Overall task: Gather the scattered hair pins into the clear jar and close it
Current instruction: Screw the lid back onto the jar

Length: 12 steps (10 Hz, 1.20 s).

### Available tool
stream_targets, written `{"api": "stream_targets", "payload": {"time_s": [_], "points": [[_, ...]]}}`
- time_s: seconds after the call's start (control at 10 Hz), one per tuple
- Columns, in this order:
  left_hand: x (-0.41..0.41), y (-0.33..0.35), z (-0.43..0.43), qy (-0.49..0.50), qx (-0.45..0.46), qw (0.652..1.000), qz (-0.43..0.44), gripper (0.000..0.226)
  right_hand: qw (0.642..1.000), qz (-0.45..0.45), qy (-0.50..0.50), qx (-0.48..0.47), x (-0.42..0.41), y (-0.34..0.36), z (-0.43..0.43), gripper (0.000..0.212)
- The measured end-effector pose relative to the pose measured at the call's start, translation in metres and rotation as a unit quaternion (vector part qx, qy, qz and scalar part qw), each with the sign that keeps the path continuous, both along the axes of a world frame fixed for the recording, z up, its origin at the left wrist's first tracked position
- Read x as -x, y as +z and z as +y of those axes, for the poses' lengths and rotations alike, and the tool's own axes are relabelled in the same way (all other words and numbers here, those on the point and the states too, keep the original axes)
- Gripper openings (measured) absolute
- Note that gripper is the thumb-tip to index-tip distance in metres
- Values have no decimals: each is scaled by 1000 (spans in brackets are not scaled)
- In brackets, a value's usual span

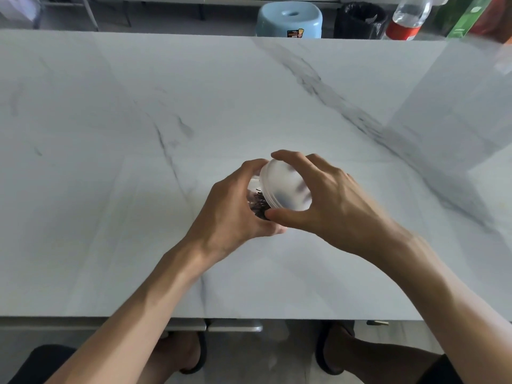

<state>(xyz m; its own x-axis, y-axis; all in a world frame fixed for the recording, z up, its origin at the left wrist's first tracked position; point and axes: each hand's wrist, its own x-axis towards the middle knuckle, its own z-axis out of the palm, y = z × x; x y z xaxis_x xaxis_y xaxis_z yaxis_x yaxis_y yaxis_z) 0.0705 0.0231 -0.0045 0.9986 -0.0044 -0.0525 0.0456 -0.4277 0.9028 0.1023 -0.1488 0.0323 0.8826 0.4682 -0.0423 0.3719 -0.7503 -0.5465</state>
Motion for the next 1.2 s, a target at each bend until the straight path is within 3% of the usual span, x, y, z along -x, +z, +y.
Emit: {"api": "stream_targets", "payload": {"time_s": [0.3, 0.5, 0.6, 0.7, 0.8, 0.9, 1.0, 1.2], "points": [[32, 19, -48, -10, 15, 1000, -26, 76, 995, -3, -98, -24, 36, 16, -28, 65], [47, 39, -111, -88, -30, 995, -21, 85, 987, -9, -159, 0, 71, 38, -90, 66], [45, 37, -139, -131, -118, 984, -22, 100, 980, -5, -198, -5, 76, 39, -130, 66], [32, 17, -161, -179, -303, 936, 7, 106, 962, -21, -269, 53, 72, 32, -209, 70], [26, 3, -168, -196, -393, 897, 55, 101, 941, -15, -327, 84, 65, 22, -268, 74], [28, -9, -181, -216, -431, 867, 123, 100, 904, -3, -408, 130, 56, 8, -340, 80], [27, -11, -184, -223, -446, 856, 133, 100, 891, 10, -428, 153, 51, -2, -372, 85], [24, -6, -187, -214, -456, 855, 124, 94, 890, 9, -435, 139, 45, -15, -396, 87]]}}
